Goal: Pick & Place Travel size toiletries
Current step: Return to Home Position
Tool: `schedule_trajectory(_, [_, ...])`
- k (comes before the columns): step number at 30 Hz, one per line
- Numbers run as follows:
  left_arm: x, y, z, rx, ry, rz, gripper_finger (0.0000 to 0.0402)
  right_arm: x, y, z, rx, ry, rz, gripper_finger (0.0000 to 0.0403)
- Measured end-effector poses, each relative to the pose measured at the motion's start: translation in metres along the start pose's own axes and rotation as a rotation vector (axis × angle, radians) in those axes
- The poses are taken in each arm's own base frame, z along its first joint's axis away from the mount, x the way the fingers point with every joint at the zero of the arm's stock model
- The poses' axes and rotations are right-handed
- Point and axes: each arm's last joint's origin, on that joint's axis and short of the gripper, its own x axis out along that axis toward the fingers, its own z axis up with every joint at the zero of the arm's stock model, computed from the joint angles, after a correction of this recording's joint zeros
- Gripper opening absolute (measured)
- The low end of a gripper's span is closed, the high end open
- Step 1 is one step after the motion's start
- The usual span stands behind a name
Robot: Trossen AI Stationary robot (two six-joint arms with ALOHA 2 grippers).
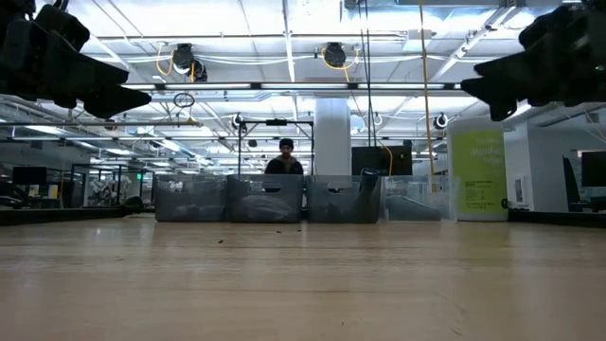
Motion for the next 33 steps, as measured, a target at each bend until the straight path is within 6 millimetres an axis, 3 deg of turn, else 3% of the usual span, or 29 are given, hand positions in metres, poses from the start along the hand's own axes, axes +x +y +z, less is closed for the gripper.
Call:
schedule_trajectory(6, [0.000, 0.000, 0.000, 0.000, 0.000, 0.000, 0.0395, 0.000, 0.017, 0.000, -0.002, -0.008, 0.130, 0.0189])
schedule_trajectory(12, [0.000, 0.000, 0.000, 0.000, 0.000, 0.000, 0.0395, -0.001, 0.017, -0.002, -0.045, -0.001, -0.142, 0.0191])
schedule_trajectory(15, [0.000, 0.000, 0.000, 0.000, 0.000, 0.000, 0.0395, -0.002, 0.017, -0.005, -0.058, 0.032, -0.193, 0.0190])
schedule_trajectory(19, [0.000, 0.000, 0.000, 0.000, -0.001, 0.000, 0.0395, -0.002, 0.019, -0.008, -0.066, 0.062, -0.160, 0.0188])
schedule_trajectory(26, [0.000, 0.000, 0.000, 0.000, 0.000, 0.000, 0.0395, -0.002, 0.025, -0.009, -0.101, 0.079, 0.059, 0.0191])
schedule_trajectory(33, [0.000, 0.000, 0.000, 0.000, 0.000, 0.000, 0.0395, -0.002, 0.026, -0.011, -0.114, 0.092, 0.075, 0.0190])
